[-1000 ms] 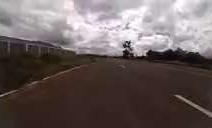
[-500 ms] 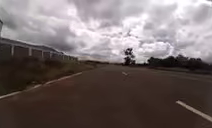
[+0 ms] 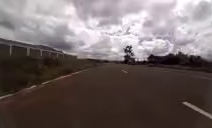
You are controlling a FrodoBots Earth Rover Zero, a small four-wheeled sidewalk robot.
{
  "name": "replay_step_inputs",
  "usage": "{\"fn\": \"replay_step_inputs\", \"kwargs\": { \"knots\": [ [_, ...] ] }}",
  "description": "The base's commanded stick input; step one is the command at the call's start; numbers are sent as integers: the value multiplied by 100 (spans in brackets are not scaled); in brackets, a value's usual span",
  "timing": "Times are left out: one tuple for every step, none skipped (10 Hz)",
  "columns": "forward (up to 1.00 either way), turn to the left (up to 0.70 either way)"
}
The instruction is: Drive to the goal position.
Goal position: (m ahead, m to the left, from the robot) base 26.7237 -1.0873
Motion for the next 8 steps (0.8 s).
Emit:
{"fn": "replay_step_inputs", "kwargs": {
  "knots": [
    [100, 0],
    [100, 0],
    [100, 0],
    [100, 0],
    [100, 0],
    [100, 0],
    [100, 0],
    [100, 0]
  ]
}}
